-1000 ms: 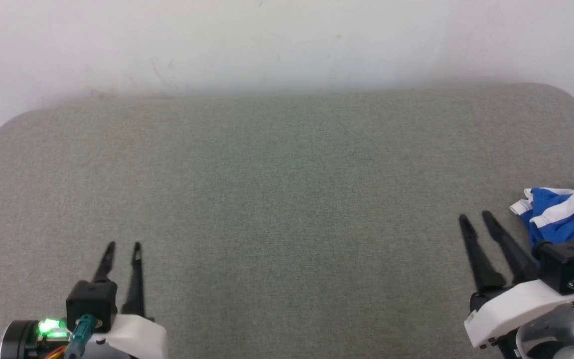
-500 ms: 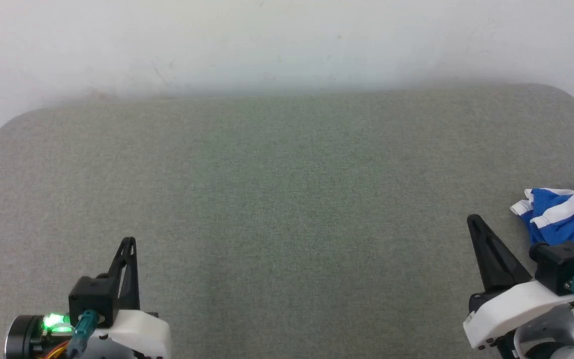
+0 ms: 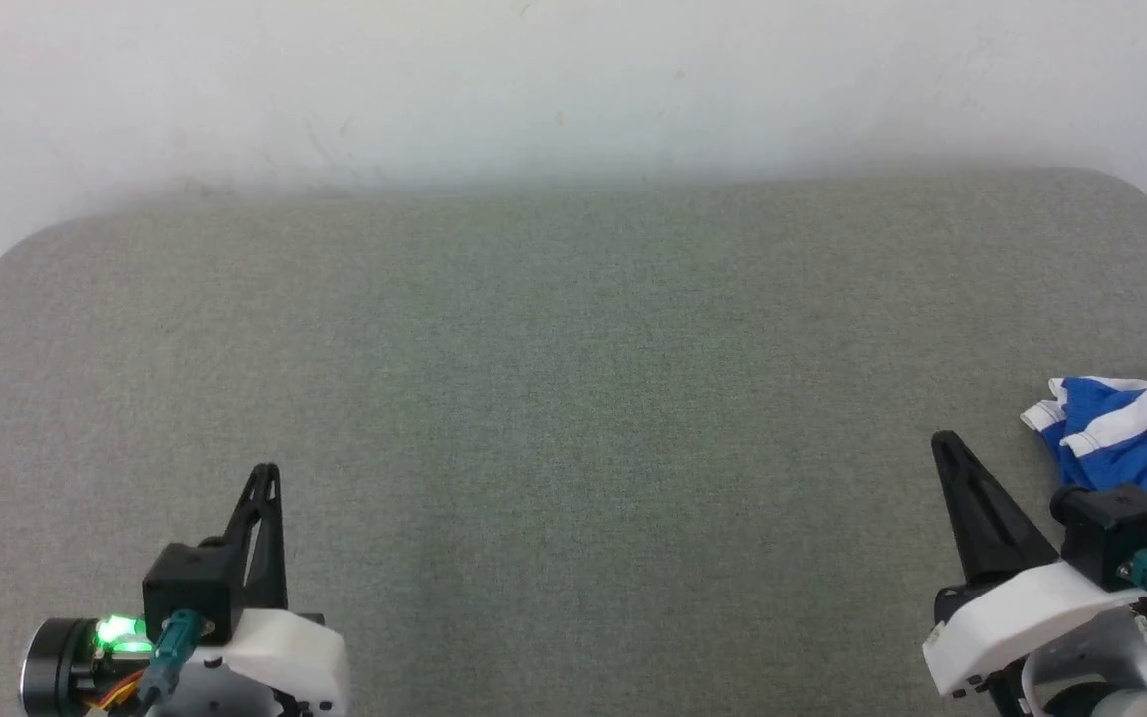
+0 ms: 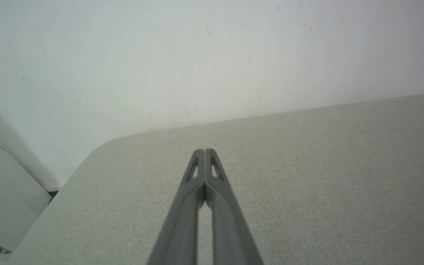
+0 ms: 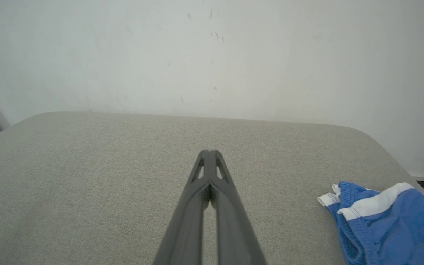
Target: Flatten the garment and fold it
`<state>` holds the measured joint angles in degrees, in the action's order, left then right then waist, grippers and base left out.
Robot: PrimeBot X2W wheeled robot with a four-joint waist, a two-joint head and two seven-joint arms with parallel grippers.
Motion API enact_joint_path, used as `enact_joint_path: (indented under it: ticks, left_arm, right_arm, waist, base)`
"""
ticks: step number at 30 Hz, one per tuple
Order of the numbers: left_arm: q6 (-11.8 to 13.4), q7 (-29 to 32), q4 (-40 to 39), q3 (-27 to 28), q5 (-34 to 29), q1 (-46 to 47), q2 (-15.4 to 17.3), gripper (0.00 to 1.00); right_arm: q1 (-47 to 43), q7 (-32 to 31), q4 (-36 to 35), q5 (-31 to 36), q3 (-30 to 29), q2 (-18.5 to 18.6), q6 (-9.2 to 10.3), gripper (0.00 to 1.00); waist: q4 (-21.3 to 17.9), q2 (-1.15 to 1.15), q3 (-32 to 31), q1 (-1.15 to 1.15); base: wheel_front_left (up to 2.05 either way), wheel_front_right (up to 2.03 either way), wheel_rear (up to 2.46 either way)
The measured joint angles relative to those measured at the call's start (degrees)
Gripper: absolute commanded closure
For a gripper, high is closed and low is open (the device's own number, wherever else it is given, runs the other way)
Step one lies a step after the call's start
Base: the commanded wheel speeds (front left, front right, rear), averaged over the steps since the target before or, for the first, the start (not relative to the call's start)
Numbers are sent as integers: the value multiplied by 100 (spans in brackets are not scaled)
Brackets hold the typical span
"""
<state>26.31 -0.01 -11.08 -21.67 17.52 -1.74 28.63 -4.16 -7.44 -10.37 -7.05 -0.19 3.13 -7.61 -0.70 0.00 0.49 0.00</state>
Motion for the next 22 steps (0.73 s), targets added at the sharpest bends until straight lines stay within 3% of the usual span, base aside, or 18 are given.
enact_joint_path:
  ticks: [22]
  left_arm:
    - [-566, 0, 244, 474, -369, 5, -559, 100]
  right_arm:
    - [66, 151, 221, 133, 8, -1, 0, 100]
  waist:
    - [16, 0, -11, 0]
  base:
    - [0, 0, 0]
